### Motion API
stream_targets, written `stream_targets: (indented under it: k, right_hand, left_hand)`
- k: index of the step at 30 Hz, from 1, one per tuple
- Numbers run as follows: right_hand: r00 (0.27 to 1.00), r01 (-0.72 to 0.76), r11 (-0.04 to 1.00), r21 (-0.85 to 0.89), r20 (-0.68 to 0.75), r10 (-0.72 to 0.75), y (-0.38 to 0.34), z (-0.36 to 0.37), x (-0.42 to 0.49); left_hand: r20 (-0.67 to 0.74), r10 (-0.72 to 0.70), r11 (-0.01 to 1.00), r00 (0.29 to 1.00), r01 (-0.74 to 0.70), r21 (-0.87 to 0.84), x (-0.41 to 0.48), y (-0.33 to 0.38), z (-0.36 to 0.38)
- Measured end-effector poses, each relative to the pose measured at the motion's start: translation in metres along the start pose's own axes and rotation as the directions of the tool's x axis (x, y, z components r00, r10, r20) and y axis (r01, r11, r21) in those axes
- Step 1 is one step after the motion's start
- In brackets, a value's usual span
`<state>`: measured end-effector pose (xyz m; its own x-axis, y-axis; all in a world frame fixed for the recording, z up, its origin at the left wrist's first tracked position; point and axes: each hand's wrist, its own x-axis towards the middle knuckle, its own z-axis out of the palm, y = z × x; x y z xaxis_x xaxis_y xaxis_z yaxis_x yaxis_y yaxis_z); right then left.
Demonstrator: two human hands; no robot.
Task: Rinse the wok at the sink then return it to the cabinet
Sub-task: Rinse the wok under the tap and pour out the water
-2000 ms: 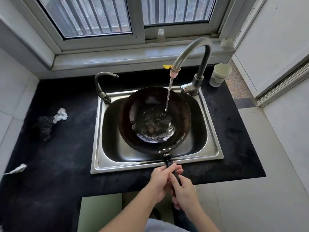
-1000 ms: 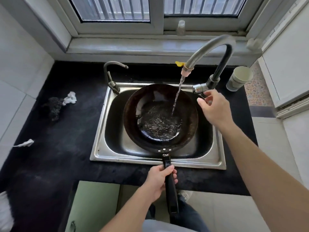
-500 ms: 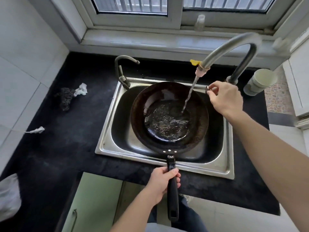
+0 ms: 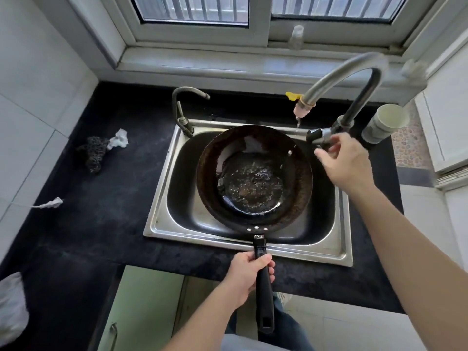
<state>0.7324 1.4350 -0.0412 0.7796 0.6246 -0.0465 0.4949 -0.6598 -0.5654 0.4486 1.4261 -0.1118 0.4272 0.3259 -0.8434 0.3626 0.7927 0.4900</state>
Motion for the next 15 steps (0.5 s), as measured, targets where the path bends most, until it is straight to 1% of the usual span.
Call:
stream_targets:
  k: [3,5,6,8,11,13,15]
  right_hand:
    - [0.996,-0.072,0.996,0.056,0.048,0.069,0.001,0.001,-0.061]
    - [0.983,-0.141,0.985,0.096,0.134,0.127,0.0,0.006,-0.11]
    - [0.966,-0.189,0.976,0.106,0.2,0.165,0.002,0.012,-0.135]
    - [0.904,-0.316,0.942,0.11,0.335,0.264,0.007,0.028,-0.182]
    - [0.792,-0.492,0.865,0.098,0.464,0.397,0.017,0.058,-0.236]
    - [0.722,-0.548,0.832,0.089,0.553,0.416,0.019,0.074,-0.256]
    - [0.656,-0.614,0.781,0.118,0.626,0.421,0.017,0.084,-0.262]
  left_hand:
    - [0.012,-0.007,1.0,1.0,0.007,-0.02,-0.001,0.001,0.0]
    - [0.019,-0.01,1.0,1.0,0.01,-0.018,-0.001,0.001,0.0]
    - [0.023,-0.009,1.0,1.0,0.009,-0.017,0.0,0.001,-0.001]
    - [0.029,-0.004,1.0,1.0,0.005,-0.017,0.001,0.0,-0.002]
    - [0.04,-0.01,1.0,0.999,0.01,0.003,0.003,0.0,-0.005]
    - [0.061,-0.023,1.0,0.998,0.022,0.021,0.005,0.001,-0.008]
    - [0.079,-0.033,0.999,0.996,0.032,0.016,0.006,0.003,-0.008]
